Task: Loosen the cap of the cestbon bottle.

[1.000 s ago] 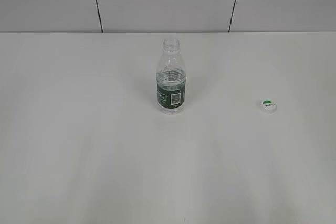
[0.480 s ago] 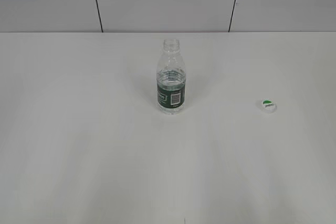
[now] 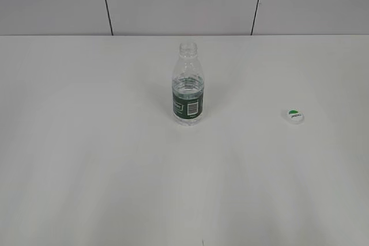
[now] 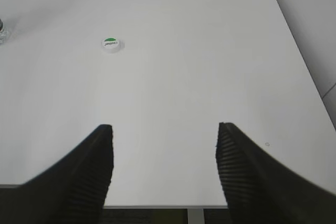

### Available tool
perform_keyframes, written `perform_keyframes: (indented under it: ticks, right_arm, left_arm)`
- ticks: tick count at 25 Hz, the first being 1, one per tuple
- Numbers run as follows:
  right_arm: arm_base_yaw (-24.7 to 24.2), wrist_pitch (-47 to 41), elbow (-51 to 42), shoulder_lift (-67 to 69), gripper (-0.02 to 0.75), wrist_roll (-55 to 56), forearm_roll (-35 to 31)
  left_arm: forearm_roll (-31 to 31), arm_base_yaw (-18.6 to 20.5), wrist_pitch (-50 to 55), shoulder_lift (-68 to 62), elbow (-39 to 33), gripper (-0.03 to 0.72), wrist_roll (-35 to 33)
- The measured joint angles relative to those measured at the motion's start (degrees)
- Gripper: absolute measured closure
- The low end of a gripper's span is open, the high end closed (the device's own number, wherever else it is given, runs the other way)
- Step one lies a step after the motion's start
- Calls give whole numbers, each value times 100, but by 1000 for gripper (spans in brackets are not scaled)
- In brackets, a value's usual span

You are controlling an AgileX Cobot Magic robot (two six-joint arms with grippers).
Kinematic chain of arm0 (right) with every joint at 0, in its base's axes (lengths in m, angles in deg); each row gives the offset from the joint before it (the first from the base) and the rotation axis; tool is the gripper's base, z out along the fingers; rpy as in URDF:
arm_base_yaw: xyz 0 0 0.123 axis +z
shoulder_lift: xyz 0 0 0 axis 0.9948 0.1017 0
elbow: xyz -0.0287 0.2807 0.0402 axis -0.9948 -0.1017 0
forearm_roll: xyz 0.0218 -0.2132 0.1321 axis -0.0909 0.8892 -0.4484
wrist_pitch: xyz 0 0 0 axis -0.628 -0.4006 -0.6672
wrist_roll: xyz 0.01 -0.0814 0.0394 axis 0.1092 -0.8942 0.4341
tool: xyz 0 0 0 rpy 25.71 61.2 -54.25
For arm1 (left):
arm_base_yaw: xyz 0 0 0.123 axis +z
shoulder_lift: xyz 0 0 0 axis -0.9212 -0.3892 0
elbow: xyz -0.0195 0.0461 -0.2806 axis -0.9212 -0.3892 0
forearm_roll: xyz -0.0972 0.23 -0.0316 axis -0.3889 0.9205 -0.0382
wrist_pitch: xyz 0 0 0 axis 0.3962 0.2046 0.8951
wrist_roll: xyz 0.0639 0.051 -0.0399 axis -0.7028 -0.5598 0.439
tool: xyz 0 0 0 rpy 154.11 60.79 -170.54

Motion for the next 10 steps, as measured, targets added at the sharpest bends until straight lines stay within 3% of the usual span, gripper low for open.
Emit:
perform_keyframes:
  ticks: [10]
  right_arm:
    - [0, 0, 0, 0, 265, 0, 0]
  left_arm:
    - [-19, 0, 0, 0, 0, 125, 0]
